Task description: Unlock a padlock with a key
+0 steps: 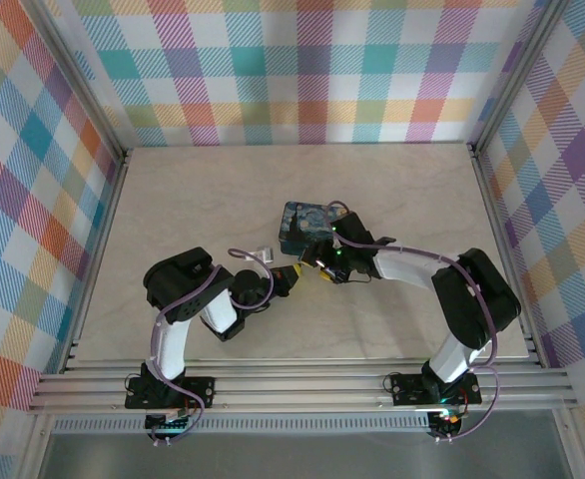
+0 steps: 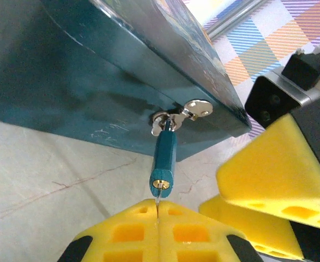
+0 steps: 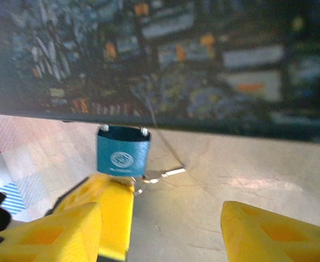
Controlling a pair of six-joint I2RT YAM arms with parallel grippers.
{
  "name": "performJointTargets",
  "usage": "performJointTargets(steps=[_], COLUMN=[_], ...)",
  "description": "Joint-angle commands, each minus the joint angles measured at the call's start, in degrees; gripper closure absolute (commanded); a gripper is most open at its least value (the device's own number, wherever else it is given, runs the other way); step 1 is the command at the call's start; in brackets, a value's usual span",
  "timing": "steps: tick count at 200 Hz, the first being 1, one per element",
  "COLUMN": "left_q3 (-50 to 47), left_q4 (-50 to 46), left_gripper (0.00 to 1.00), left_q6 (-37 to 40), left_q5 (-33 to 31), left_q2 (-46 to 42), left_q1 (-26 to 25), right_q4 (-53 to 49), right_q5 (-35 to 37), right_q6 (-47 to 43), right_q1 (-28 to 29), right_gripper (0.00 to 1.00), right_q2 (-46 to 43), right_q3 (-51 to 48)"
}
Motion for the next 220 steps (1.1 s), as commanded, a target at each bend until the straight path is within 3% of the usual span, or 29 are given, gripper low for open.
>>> performJointTargets(steps=[1, 86, 135, 220], left_q3=[-1.2, -0.6, -0.9, 0.6], left_q4=[-10.7, -12.1, -12.9, -22.7], left_gripper=[1.0, 1.0, 1.0, 1.0], left_q6=[-2.5, -2.2, -1.4, 4.3], left_q5=[0.1, 0.3, 1.1, 3.3], left_q2=[3.4, 2.3, 0.7, -7.8], left_q1=[-2.3, -2.2, -2.3, -2.3], right_q4=[7.1, 2.9, 0.4, -3.3], right_q5=[0.7, 2.8, 3.6, 3.4], right_q6=[4.8, 4.0, 3.6, 2.7], right_q1=[0.7, 2.1, 2.5, 3.0], right_gripper=[0.41, 0.41, 0.48, 0.99], right_q2=[0.2, 7.0, 9.2, 8.2], right_q3=[-1.8, 4.9, 7.1, 7.1])
